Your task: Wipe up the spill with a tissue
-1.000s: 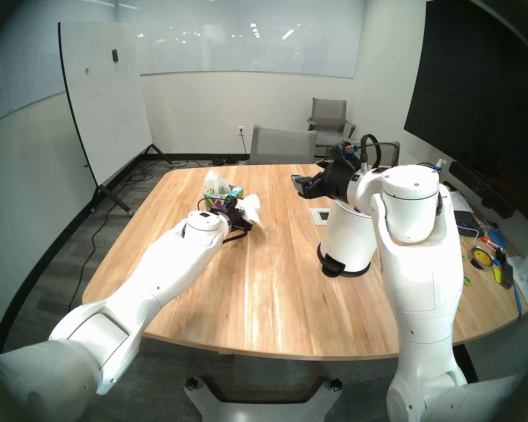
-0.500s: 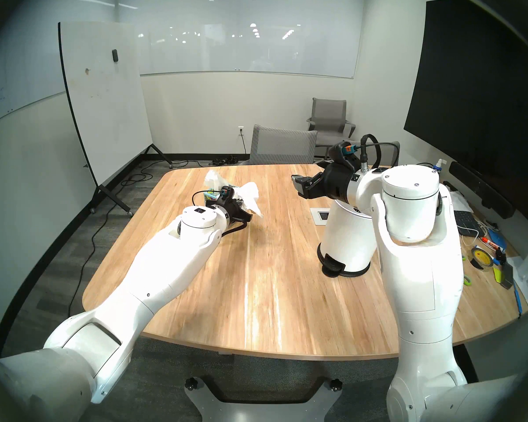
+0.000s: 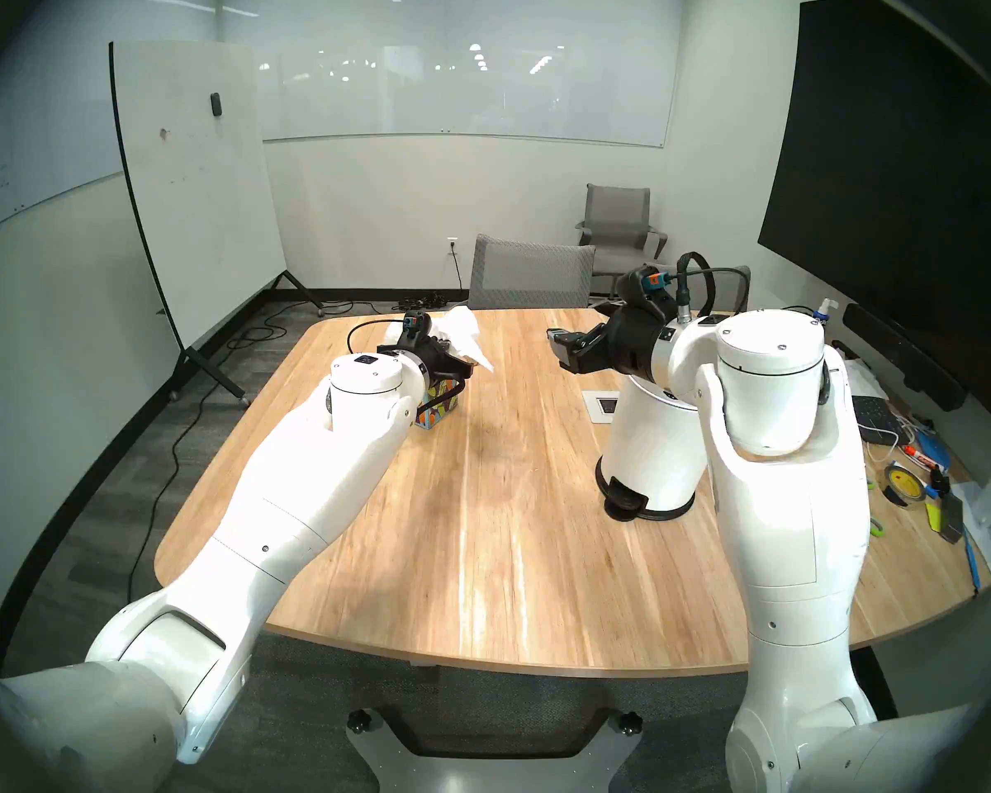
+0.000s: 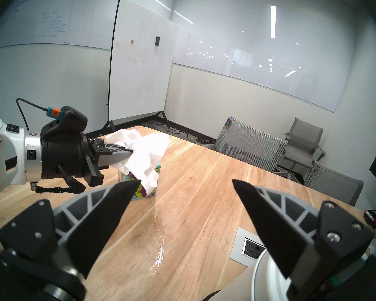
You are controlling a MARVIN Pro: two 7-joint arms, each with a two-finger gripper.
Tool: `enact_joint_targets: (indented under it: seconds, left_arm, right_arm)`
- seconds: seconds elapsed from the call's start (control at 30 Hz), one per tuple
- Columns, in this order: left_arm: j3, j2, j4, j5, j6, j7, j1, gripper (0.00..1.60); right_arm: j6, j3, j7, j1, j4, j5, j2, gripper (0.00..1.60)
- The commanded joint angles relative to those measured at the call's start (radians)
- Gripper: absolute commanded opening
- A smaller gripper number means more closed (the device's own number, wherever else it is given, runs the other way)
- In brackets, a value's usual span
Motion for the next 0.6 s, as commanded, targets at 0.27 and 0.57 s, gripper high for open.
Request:
enact_joint_targets:
  seconds: [0.27,0.57]
  left_arm:
    - [-0.044,0.023,-0.211,-0.007,-0.073,0.048,0.117,0.00]
    - [-0.045,0.020,-0.289,-0.003,-0.048,0.105,0.170,0.00]
  right_arm:
    - [-0.002,0.000,0.001,0.011,-0.017,0.001,-0.001,1.60]
    - [-0.001,0.000,0.001,0.011,-0.018,0.000,0.000,1.60]
